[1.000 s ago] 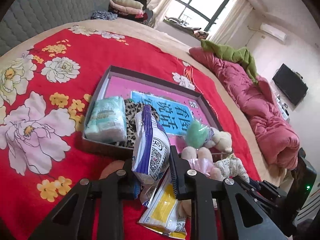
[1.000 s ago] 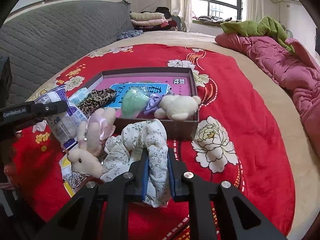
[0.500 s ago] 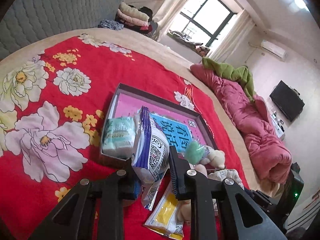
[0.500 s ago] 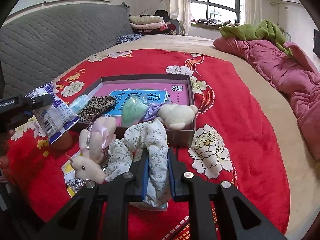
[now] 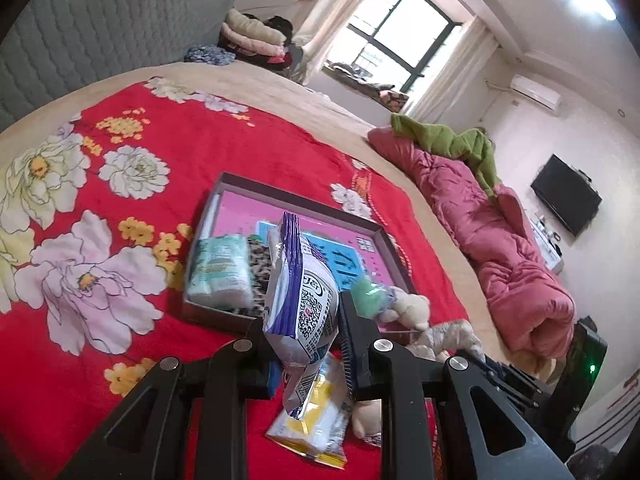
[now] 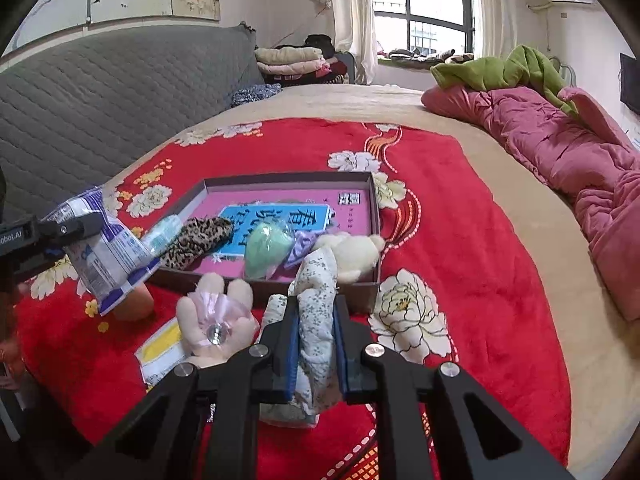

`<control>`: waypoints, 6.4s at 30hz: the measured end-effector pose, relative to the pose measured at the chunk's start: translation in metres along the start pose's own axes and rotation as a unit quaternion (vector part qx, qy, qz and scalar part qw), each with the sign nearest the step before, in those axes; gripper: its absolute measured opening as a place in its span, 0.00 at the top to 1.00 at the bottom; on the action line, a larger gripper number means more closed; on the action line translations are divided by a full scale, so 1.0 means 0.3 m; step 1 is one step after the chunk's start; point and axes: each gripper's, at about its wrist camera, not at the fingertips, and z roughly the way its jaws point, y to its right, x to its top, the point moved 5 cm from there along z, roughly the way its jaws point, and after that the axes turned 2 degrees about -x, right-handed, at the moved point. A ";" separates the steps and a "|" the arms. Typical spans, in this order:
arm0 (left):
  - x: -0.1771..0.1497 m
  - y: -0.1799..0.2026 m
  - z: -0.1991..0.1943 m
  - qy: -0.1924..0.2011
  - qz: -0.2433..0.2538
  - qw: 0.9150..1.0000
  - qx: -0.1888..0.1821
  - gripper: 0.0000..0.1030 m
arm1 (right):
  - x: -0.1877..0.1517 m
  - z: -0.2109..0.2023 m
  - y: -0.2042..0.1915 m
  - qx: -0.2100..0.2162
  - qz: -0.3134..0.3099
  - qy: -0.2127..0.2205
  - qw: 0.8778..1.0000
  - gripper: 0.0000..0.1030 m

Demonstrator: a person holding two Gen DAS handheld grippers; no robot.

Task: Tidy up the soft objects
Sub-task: 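Lift the scrunchie and snack bag and carry both over the pink box, then open the right tool to drop the scrunchie in the box while the left tool releases the snack bag, then withdraw both tools toward the pink bunny and tissue pack beside the box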

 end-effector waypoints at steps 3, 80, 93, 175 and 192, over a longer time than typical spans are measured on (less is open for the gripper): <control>0.000 0.032 -0.005 0.000 0.011 1.000 -0.002 0.77 | 0.020 -0.021 -0.007 0.002 -0.003 0.010 1.000 0.86; 0.081 -0.032 0.370 -0.028 0.005 1.000 -0.006 0.77 | 0.369 0.092 -0.138 0.017 -0.015 0.083 0.996 0.86; 0.102 -0.078 0.383 0.002 -0.034 0.999 -0.030 0.77 | 0.342 0.148 -0.189 0.024 -0.027 0.067 0.997 0.86; 0.133 -0.147 0.356 -0.025 0.024 0.997 0.073 0.48 | 0.223 0.203 -0.110 -0.010 0.016 0.004 1.000 0.44; 0.172 -0.082 0.284 -0.033 0.061 0.993 0.092 0.34 | 0.235 0.168 -0.093 -0.010 0.030 0.009 0.999 0.39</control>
